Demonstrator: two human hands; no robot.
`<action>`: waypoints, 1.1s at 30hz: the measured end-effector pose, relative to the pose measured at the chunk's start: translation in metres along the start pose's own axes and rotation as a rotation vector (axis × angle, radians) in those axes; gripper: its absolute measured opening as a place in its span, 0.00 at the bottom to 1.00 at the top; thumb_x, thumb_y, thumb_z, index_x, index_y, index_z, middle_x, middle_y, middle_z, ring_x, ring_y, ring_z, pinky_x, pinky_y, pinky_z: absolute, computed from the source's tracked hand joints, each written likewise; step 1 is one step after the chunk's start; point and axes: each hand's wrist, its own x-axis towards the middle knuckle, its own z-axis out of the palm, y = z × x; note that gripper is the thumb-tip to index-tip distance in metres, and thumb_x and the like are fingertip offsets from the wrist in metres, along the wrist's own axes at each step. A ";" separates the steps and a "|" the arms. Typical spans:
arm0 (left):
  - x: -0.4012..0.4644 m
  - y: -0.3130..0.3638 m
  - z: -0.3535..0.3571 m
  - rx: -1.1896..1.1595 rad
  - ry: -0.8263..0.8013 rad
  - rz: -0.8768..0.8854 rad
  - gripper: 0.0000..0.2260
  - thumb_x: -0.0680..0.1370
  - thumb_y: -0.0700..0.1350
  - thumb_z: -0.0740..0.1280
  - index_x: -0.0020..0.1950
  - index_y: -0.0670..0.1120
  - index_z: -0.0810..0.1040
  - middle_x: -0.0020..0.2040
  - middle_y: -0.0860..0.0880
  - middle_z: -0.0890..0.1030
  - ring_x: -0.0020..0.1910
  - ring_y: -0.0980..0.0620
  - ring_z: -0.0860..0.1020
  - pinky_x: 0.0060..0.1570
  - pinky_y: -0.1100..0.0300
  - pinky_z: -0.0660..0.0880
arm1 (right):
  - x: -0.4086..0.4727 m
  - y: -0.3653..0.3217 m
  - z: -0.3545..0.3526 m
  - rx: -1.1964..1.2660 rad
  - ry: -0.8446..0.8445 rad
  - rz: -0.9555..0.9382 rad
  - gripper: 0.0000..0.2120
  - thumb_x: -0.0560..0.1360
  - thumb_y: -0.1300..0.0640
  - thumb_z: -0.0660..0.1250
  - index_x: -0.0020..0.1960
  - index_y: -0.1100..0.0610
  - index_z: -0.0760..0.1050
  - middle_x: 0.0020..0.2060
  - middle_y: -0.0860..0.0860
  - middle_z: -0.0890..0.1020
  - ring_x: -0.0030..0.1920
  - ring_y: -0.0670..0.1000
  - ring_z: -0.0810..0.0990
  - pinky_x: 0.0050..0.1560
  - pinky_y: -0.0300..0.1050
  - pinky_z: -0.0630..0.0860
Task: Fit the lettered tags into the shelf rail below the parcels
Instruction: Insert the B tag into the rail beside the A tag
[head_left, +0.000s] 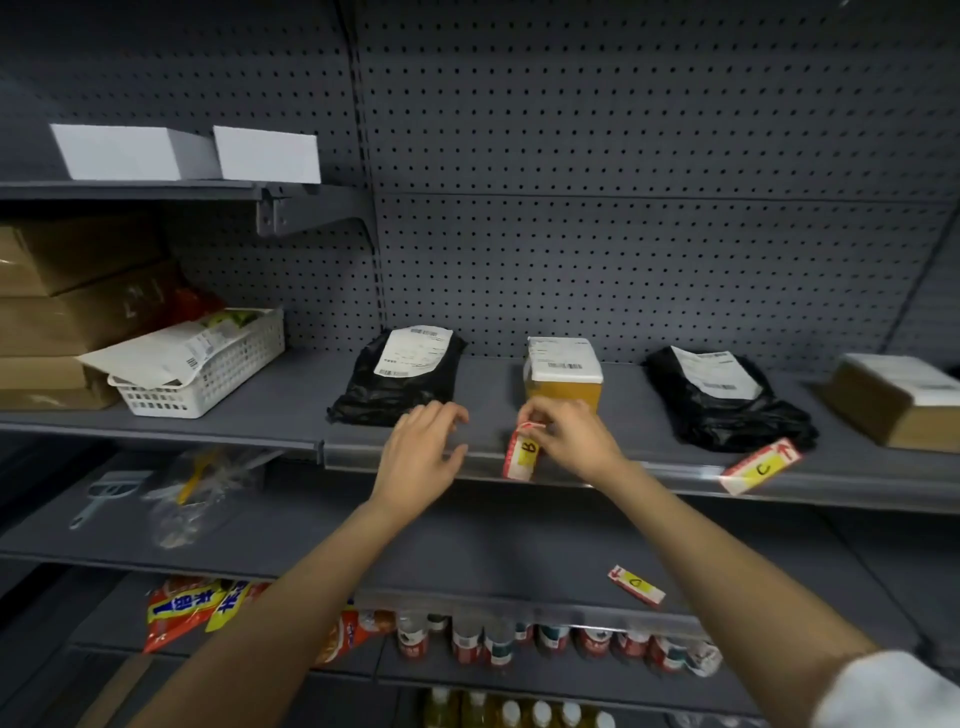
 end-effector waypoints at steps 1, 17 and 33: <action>0.002 0.006 0.005 -0.017 -0.006 0.014 0.13 0.70 0.42 0.70 0.52 0.49 0.72 0.45 0.50 0.77 0.46 0.51 0.74 0.48 0.57 0.69 | -0.005 0.006 -0.004 0.027 0.027 0.036 0.02 0.73 0.56 0.68 0.45 0.53 0.77 0.44 0.51 0.84 0.47 0.52 0.81 0.49 0.47 0.76; 0.017 0.079 0.061 -0.200 -0.070 0.096 0.14 0.69 0.41 0.71 0.50 0.52 0.71 0.42 0.52 0.77 0.43 0.49 0.74 0.42 0.57 0.66 | -0.039 0.041 -0.027 0.063 0.120 0.157 0.16 0.72 0.53 0.71 0.59 0.51 0.75 0.54 0.50 0.83 0.55 0.49 0.80 0.53 0.42 0.73; 0.008 0.194 0.145 -0.269 -0.252 0.261 0.13 0.69 0.43 0.71 0.48 0.52 0.71 0.41 0.54 0.76 0.43 0.52 0.75 0.44 0.57 0.70 | -0.150 0.146 -0.094 0.079 0.334 0.352 0.06 0.71 0.52 0.70 0.48 0.51 0.78 0.41 0.46 0.81 0.40 0.44 0.79 0.42 0.39 0.74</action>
